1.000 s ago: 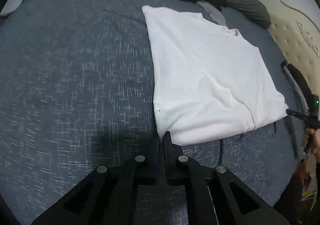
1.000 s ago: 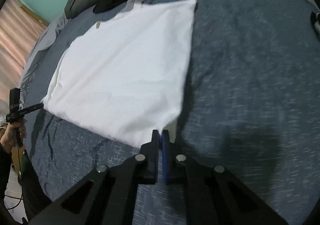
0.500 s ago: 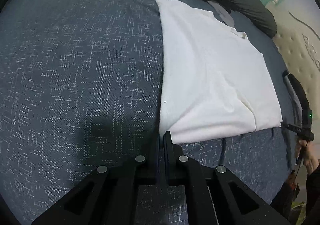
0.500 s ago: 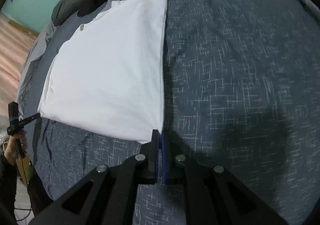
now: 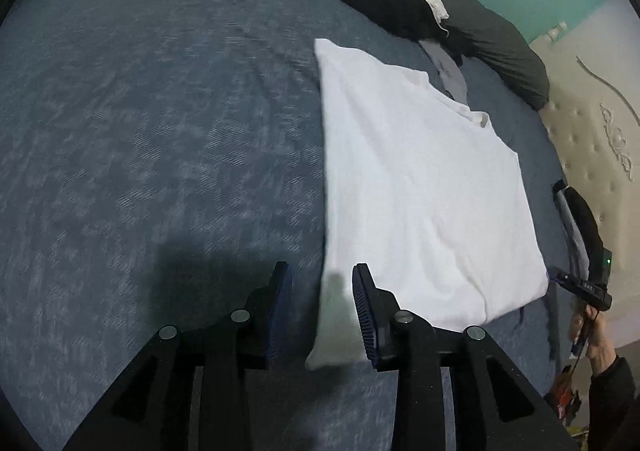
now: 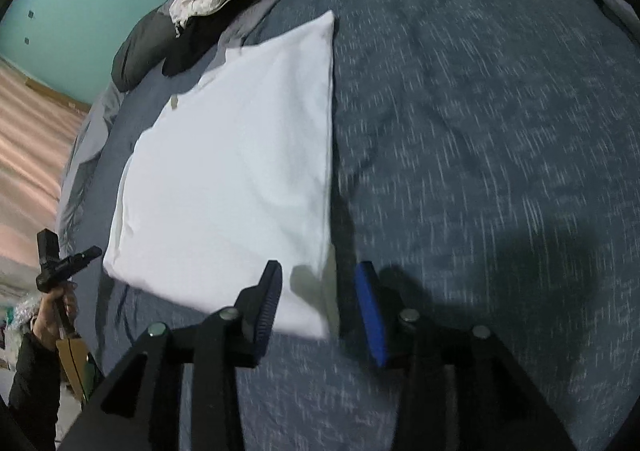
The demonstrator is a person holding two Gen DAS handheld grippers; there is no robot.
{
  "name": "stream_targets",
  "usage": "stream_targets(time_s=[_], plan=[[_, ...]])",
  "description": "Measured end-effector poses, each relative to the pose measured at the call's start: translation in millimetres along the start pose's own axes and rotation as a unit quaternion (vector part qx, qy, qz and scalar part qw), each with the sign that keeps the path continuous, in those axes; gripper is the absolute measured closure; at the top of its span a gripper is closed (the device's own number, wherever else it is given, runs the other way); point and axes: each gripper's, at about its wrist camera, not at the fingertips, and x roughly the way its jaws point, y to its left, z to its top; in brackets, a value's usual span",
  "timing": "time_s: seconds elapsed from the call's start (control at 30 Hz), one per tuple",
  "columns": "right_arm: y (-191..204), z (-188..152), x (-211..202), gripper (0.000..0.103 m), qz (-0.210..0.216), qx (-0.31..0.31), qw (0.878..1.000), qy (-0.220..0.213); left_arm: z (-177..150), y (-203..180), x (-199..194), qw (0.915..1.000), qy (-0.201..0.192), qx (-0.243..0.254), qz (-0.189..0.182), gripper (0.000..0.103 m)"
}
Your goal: Fold clothes
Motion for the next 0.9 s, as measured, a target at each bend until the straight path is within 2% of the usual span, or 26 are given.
stream_targets(time_s=[0.27,0.33,0.37,0.4,0.5,0.73,0.9], plan=[[-12,21,16,0.065,0.017,0.033,0.999,-0.007,10,6,22,0.9993,0.003,-0.027,-0.027,0.07],[-9,22,20,0.076,0.016,0.024,1.0,-0.008,9,5,25,0.9992,0.008,-0.024,-0.031,0.072],[-7,21,21,0.085,0.013,0.016,1.0,-0.009,9,4,26,0.9993,0.012,-0.018,-0.032,0.089],[-5,21,21,0.089,0.01,0.008,1.0,-0.01,9,1,26,0.9996,0.014,-0.007,-0.022,0.1],[0,21,21,0.099,0.003,-0.012,1.0,-0.013,10,-7,21,0.9998,0.006,0.021,0.005,0.1],[6,24,-5,0.101,-0.035,-0.04,0.997,-0.063,12,-8,10,0.997,-0.001,0.046,0.062,0.101],[0,25,-3,0.101,-0.035,-0.021,0.997,-0.063,9,-2,11,0.9974,-0.002,0.042,0.058,0.101]])
